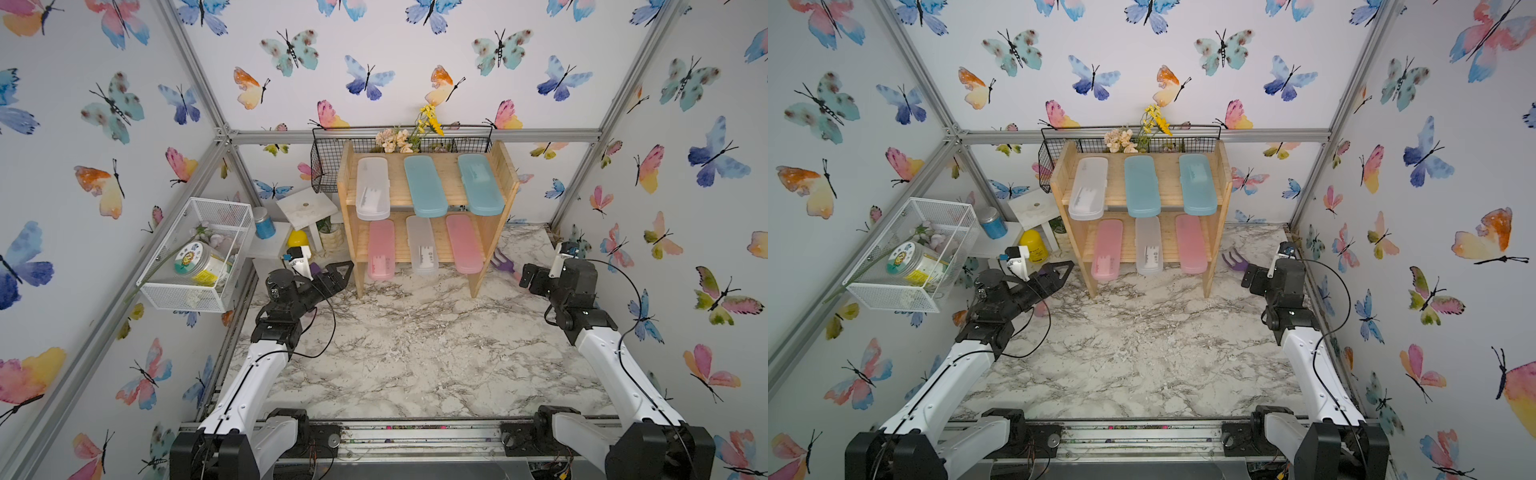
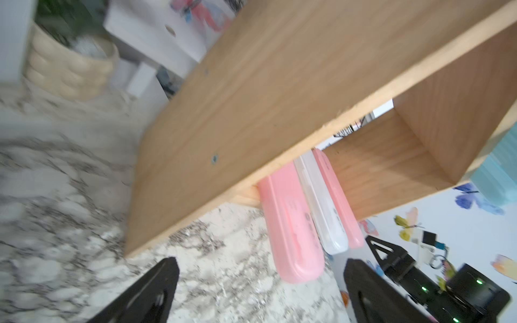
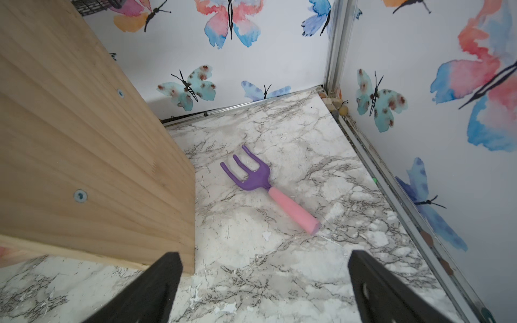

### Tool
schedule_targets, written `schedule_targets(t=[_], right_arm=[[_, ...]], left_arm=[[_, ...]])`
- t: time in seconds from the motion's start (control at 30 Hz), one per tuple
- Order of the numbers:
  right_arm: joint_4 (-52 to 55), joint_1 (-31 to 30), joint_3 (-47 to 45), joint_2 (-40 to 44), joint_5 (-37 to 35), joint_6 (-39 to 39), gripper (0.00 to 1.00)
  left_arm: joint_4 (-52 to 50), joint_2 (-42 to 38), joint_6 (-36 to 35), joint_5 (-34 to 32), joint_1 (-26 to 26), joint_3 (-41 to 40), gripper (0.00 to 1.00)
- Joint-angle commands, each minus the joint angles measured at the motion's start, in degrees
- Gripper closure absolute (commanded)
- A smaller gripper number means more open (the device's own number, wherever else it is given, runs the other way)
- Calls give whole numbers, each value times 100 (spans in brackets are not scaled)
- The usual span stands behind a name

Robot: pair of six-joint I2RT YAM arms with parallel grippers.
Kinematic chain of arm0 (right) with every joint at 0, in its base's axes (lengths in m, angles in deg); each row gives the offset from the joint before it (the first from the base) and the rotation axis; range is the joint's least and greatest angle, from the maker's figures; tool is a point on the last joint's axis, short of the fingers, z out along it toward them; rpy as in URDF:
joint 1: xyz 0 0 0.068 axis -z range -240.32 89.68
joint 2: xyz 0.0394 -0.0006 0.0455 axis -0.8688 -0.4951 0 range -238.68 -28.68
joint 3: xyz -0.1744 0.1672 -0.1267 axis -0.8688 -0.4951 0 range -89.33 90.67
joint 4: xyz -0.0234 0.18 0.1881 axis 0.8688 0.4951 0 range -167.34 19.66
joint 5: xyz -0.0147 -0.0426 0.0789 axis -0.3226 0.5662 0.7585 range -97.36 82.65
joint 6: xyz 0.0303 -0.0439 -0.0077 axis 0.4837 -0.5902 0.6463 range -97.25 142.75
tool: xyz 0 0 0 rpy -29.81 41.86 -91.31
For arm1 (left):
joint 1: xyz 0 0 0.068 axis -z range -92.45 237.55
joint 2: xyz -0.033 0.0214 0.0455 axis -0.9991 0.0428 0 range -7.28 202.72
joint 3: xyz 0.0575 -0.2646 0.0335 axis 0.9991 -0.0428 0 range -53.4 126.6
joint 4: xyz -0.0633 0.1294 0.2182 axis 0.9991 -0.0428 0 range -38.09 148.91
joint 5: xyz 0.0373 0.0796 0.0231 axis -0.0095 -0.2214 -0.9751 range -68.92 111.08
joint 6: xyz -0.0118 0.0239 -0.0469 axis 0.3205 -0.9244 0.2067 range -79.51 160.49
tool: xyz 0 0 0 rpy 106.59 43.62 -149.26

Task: Remove the pencil cases from the shelf
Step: Pick up the pencil case from the shelf.

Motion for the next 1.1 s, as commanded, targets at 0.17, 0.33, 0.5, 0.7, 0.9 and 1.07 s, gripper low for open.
schedule_targets(t=[0.17, 0.33, 0.5, 0.7, 0.9, 1.07], right_arm=[[856, -38, 267, -24, 137, 113, 1], [844, -38, 270, -54, 200, 130, 1], [853, -38, 316, -143, 204, 106, 1], [829, -38, 359, -266, 230, 137, 2], [827, -39, 377, -278, 228, 139, 3], [891, -38, 442, -255, 278, 139, 4]], left_arm=[[-16, 716, 584, 795, 751, 251, 6], [880, 1077, 1088, 919, 784, 124, 7], [1402, 1315, 1398, 936, 783, 223, 10], [1660, 1612, 1602, 1013, 784, 388, 27], [1700, 1624, 1643, 1029, 785, 318, 48], [1630, 1659, 1608, 1020, 784, 242, 69]])
